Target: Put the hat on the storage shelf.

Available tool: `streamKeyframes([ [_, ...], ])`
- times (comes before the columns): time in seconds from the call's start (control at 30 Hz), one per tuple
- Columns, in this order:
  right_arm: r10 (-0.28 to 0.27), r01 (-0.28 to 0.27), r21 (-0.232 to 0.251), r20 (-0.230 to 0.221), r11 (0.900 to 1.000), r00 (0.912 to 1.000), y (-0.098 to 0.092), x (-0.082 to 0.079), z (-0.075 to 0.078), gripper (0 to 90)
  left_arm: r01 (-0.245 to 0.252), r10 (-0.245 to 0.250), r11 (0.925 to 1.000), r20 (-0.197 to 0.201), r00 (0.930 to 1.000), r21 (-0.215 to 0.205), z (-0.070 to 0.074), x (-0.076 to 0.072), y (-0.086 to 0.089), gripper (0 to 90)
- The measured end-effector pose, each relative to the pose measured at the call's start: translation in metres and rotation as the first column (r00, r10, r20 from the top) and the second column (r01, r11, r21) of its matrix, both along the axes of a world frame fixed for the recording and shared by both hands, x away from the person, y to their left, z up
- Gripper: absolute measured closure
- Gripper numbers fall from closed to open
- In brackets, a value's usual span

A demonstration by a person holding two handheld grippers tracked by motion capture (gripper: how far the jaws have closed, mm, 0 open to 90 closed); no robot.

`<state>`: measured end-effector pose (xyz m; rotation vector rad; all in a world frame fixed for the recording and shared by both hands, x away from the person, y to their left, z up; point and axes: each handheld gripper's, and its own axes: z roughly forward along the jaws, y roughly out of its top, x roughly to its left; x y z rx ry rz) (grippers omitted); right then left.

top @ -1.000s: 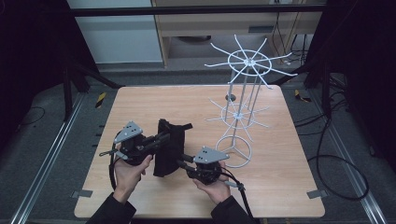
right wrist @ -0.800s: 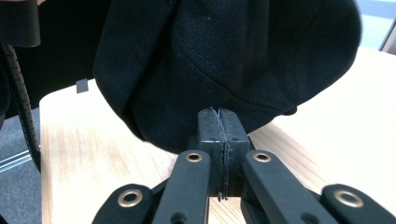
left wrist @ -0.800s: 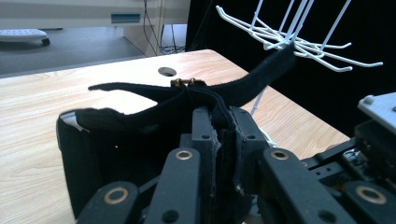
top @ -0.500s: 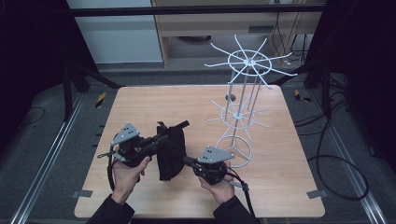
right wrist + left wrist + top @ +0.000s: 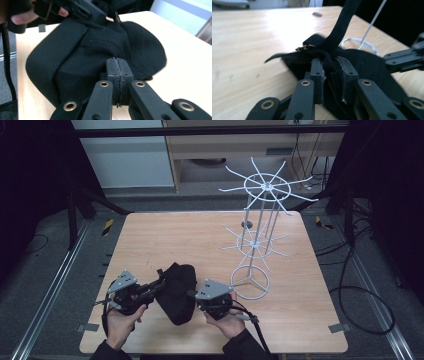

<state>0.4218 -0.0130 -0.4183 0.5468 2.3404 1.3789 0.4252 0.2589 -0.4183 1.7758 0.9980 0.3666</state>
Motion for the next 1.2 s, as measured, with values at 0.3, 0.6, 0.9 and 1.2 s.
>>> streamKeyframes([
  [0.3, 0.038, -0.039, -0.01, -0.048, 0.999, 0.9981, 0.057, 0.005, -0.02, 85.6, -0.119, 0.126, 0.9887, -0.074, 0.9893, 0.091, -0.03, 0.005, 0.04, 77.9],
  [0.6, 0.039, -0.029, 0.095, -0.103, 0.995, 0.994, 0.067, 0.01, -0.021, 74.6, -0.146, 0.167, 0.9707, -0.103, 0.9805, 0.191, -0.047, 0.012, 0.047, 72.8],
  [0.9, -0.043, 0.053, 0.104, -0.096, 0.993, 0.9945, 0.05, 0.015, -0.021, 64.4, -0.2, 0.236, 0.9354, -0.095, 0.967, 0.292, -0.054, 0.015, 0.052, 54.6],
  [1.2, -0.138, 0.147, 0.101, -0.089, 0.984, 0.9864, 0.013, 0.018, -0.015, 54.7, -0.261, 0.274, 0.9401, -0.031, 0.9613, 0.22, -0.025, 0.001, 0.053, 38.5],
])
